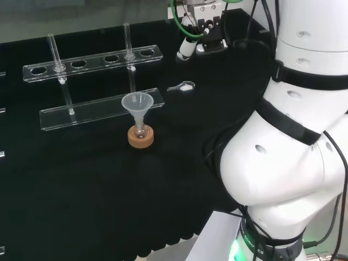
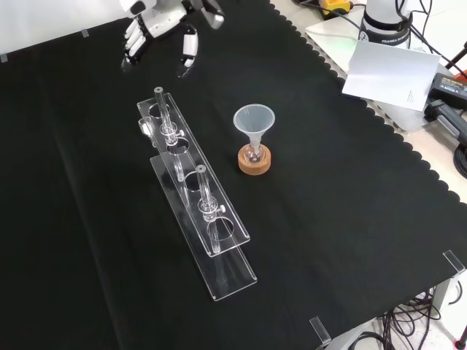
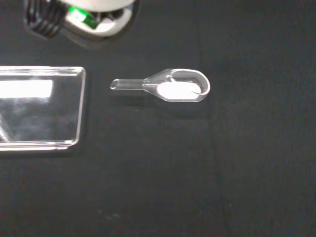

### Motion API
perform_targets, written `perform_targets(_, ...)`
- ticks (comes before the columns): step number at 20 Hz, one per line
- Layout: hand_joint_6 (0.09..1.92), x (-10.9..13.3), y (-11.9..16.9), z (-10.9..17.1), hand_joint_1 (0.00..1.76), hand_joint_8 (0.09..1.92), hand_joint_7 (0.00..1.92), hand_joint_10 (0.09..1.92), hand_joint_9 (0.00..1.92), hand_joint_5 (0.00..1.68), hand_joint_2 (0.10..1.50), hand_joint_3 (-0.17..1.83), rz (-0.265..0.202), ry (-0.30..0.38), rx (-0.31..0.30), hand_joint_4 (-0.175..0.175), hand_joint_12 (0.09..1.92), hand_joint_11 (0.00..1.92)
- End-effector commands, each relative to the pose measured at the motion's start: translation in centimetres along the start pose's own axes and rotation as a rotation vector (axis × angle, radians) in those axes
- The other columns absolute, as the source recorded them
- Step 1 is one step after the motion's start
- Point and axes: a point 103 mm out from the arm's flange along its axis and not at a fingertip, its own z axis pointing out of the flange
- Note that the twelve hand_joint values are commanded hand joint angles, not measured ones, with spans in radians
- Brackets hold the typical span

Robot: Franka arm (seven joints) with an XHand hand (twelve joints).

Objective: Pick up the weighing funnel.

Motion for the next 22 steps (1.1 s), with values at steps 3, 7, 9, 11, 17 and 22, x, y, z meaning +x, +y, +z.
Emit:
perform_targets(3, 0.09, -2.1, 4.9, 3.4, 0.95, 0.70, 0.27, 0.61, 0.54, 0.58, 0.59, 0.55, -0.026, -0.040, 0.050, -0.042, 1.33, 0.37)
perform_targets(7, 0.09, -2.5, 6.0, 5.1, 0.96, 0.69, 0.28, 0.60, 0.55, 0.59, 0.58, 0.57, -0.043, -0.042, 0.066, -0.037, 1.32, 0.37)
perform_targets(9, 0.09, -2.6, 6.5, 6.1, 0.97, 0.69, 0.29, 0.60, 0.55, 0.60, 0.57, 0.58, -0.053, -0.049, 0.070, -0.034, 1.32, 0.38)
perform_targets(11, 0.09, -2.6, 6.9, 6.9, 0.98, 0.70, 0.29, 0.60, 0.56, 0.60, 0.57, 0.58, -0.065, -0.056, 0.075, -0.032, 1.32, 0.38)
perform_targets(17, 0.11, -3.3, 7.9, 8.5, 0.98, 0.69, 0.32, 0.59, 0.58, 0.62, 0.55, 0.62, -0.100, -0.058, 0.065, -0.027, 1.31, 0.40)
perform_targets(22, 0.13, -3.7, 8.4, 9.3, 0.99, 0.68, 0.33, 0.58, 0.59, 0.62, 0.54, 0.63, -0.117, -0.066, 0.063, -0.024, 1.30, 0.41)
